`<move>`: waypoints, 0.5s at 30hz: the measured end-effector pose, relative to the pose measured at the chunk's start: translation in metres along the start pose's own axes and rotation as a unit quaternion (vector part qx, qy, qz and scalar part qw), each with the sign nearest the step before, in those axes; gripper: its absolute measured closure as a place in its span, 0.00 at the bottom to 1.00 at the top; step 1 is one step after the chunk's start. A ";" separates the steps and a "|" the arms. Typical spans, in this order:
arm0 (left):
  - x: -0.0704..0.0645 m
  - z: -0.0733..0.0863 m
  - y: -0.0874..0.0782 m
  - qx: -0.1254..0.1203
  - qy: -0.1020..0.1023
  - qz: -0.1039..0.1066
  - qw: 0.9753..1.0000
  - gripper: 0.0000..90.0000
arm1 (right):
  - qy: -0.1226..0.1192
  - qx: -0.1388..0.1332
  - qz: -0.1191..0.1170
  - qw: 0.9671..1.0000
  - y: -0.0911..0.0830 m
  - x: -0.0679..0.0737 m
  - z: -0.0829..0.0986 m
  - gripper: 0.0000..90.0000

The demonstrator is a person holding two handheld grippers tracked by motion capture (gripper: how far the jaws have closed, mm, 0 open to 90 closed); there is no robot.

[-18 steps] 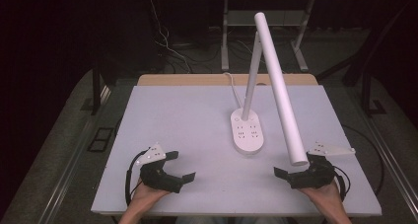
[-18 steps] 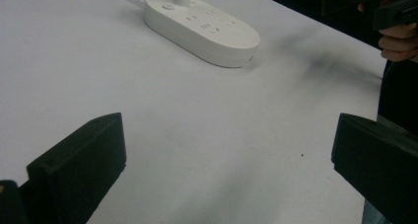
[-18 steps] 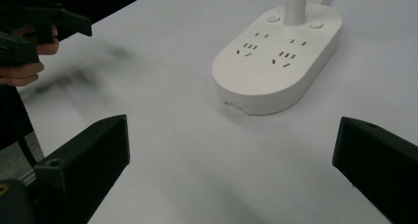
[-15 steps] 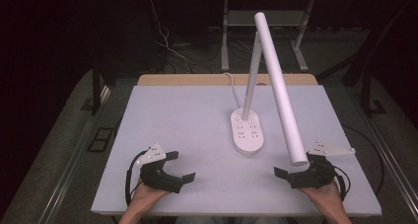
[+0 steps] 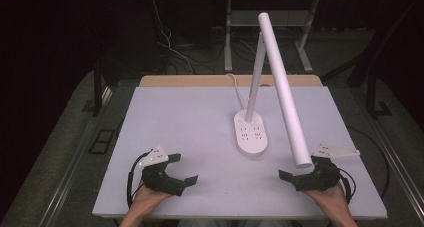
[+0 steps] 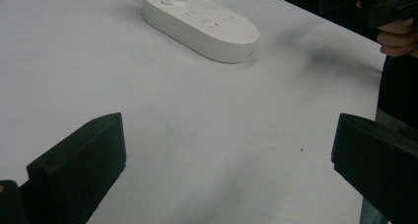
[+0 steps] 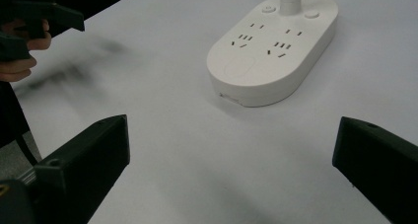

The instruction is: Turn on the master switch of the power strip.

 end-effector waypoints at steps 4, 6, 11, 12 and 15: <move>0.001 -0.001 -0.001 0.002 -0.003 0.000 1.000 0.00 | 0.002 0.001 -0.001 1.000 0.000 0.000 0.001 0.01; 0.001 -0.002 -0.002 0.004 -0.005 0.002 1.000 0.00 | 0.003 0.003 -0.002 1.000 0.000 0.000 0.001 0.01; 0.001 -0.004 -0.003 0.012 -0.007 0.001 1.000 0.00 | 0.002 0.005 -0.003 1.000 0.000 -0.001 0.001 0.01; 0.002 -0.004 -0.003 0.013 -0.008 0.003 1.000 0.00 | 0.001 0.007 -0.004 1.000 0.001 -0.001 0.001 0.01; 0.003 -0.006 -0.005 0.014 -0.012 0.002 1.000 0.00 | 0.001 0.011 -0.004 1.000 0.000 0.000 0.002 0.01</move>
Point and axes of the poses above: each handheld gripper's, and its own axes: y roughly forward along the jaws, z roughly out of its underside, x roughly to its left, the point moved 1 cm from there along y, roughly forward along the jaws, and after that the axes turned 7 degrees about -y, right-handed, at the moved point
